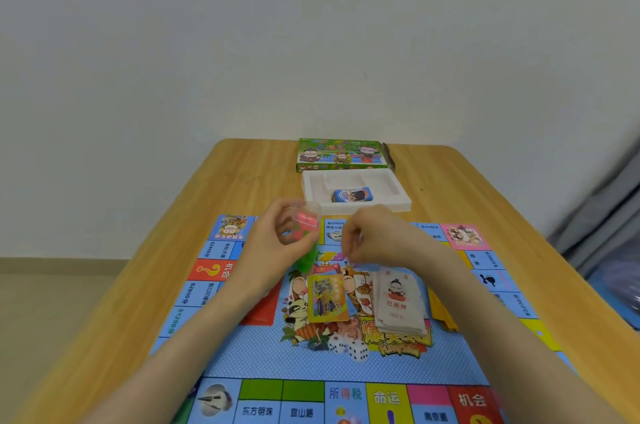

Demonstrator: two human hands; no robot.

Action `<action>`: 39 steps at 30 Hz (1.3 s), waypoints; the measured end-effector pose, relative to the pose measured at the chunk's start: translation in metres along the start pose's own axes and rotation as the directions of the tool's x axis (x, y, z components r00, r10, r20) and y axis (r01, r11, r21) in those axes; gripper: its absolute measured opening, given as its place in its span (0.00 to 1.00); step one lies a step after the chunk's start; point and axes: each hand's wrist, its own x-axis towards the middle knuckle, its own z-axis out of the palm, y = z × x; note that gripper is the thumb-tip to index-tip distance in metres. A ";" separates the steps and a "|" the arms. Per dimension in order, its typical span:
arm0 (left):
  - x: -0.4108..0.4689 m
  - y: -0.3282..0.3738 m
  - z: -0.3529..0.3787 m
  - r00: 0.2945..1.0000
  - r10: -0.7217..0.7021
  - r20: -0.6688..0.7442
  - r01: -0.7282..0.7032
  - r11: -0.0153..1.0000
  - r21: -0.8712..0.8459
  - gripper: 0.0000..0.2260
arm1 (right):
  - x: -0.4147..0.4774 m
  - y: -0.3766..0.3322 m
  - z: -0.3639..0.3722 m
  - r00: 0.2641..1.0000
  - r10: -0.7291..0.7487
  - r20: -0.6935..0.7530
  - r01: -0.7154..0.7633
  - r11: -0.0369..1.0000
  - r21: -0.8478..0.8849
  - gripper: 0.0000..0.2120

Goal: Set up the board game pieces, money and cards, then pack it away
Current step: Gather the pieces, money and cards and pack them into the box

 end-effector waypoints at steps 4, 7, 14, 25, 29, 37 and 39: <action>0.001 -0.002 0.000 1.000 -0.005 0.007 0.005 1.000 0.002 0.17 | 0.001 -0.021 -0.016 0.864 0.042 -0.502 0.240 0.842 0.483 0.07; 0.001 -0.001 -0.001 1.000 -0.012 -0.009 0.011 0.999 -0.032 0.17 | 0.004 -0.038 -0.018 0.849 -0.068 -0.524 0.340 0.829 0.443 0.04; 0.002 0.000 -0.001 0.999 -0.005 -0.041 0.002 0.998 -0.064 0.17 | 0.002 -0.035 0.005 0.891 -0.089 -0.446 0.223 0.940 0.258 0.06; 0.002 0.009 -0.008 0.998 -0.064 0.011 0.065 0.971 -0.230 0.11 | -0.006 -0.021 -0.001 0.895 0.061 -0.442 0.285 0.684 0.672 0.09; 0.001 0.007 -0.007 0.998 -0.067 -0.018 0.060 0.966 -0.251 0.08 | -0.006 -0.020 0.003 0.935 0.112 -0.338 0.218 0.570 0.792 0.13; 0.001 0.009 -0.007 0.998 -0.015 -0.056 0.004 0.981 -0.196 0.06 | 0.001 -0.018 0.020 0.905 0.117 -0.409 0.230 0.674 0.702 0.02; 0.001 0.010 -0.007 0.998 -0.059 -0.026 0.052 0.975 -0.217 0.05 | 0.001 -0.017 0.021 0.889 0.108 -0.446 0.265 0.673 0.690 0.02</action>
